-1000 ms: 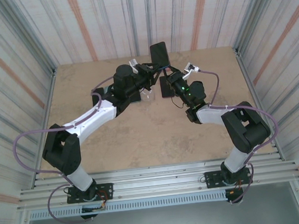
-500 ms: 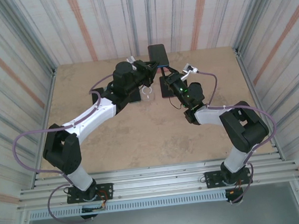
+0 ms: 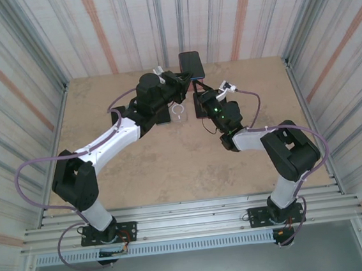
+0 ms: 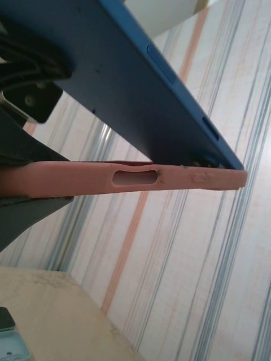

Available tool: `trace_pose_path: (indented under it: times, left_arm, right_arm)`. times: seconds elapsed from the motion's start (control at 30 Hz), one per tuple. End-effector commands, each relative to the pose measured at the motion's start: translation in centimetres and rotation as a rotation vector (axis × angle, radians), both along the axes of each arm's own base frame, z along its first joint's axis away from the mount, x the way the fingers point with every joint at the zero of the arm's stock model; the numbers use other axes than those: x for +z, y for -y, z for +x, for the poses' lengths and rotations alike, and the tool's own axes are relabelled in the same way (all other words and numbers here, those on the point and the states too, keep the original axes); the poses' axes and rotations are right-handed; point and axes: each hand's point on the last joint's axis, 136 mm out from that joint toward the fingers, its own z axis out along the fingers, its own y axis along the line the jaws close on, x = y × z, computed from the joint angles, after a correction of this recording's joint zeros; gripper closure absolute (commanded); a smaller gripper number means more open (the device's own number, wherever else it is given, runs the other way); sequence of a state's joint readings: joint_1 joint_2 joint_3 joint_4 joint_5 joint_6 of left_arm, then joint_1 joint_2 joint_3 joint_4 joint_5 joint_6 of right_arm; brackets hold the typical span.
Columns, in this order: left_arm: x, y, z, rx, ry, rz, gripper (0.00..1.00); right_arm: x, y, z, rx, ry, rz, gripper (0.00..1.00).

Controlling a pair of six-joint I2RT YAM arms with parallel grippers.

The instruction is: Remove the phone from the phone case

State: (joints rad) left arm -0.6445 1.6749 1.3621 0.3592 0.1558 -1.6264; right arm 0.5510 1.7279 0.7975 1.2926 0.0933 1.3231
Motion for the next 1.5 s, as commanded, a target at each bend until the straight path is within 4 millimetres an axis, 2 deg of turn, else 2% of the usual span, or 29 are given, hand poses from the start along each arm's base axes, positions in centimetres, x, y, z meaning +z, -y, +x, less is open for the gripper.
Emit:
trace_pose_path:
  times: [0.0, 0.07, 0.13, 0.3, 0.43, 0.6, 0.8, 1.07, 1.17, 1.33, 1.47]
  left_arm:
    - [5.4, 0.8, -0.7, -0.029, 0.147, -0.060, 1.00]
    - [5.4, 1.2, -0.8, -0.045, 0.148, -0.059, 1.00]
    - [5.1, 1.6, -1.0, -0.063, 0.143, -0.055, 1.00]
    - [4.0, 1.6, -1.2, -0.074, 0.126, -0.036, 1.00]
    - [2.8, 2.2, -0.9, -0.097, 0.112, -0.014, 1.00]
    - [0.3, 4.5, -0.2, -0.139, 0.095, 0.021, 1.00]
    - [-2.7, 7.5, 0.6, -0.161, 0.089, 0.094, 1.00]
    - [-7.4, 12.5, 1.4, -0.197, 0.040, 0.132, 1.00]
    - [-10.4, 14.1, 1.9, -0.194, 0.005, 0.163, 1.00]
    - [-12.7, 16.8, 2.2, -0.218, 0.003, 0.190, 1.00]
    - [-14.5, 18.2, 2.7, -0.216, -0.005, 0.215, 1.00]
  right_arm:
    - [0.4, -1.7, 0.0, 0.009, -0.008, -0.052, 1.00]
    - [-0.1, -1.8, 0.1, -0.001, -0.034, -0.084, 1.00]
    - [-0.8, -1.0, 0.2, -0.034, -0.065, -0.109, 1.00]
    - [-3.1, 2.7, 0.4, -0.122, -0.174, -0.232, 1.00]
    - [-3.3, 6.1, 0.3, -0.159, -0.179, -0.314, 1.00]
    - [-3.8, 10.3, 0.3, -0.148, -0.238, -0.446, 1.00]
    - [-3.1, 15.8, 0.0, -0.190, -0.280, -0.585, 1.00]
    - [-3.0, 22.1, -2.1, -0.272, -0.365, -0.748, 1.00]
    - [-2.9, 23.7, -2.8, -0.282, -0.381, -0.764, 1.00]
    - [-2.7, 25.4, -3.5, -0.275, -0.400, -0.798, 1.00]
    - [-3.0, 26.4, -3.6, -0.268, -0.412, -0.815, 1.00]
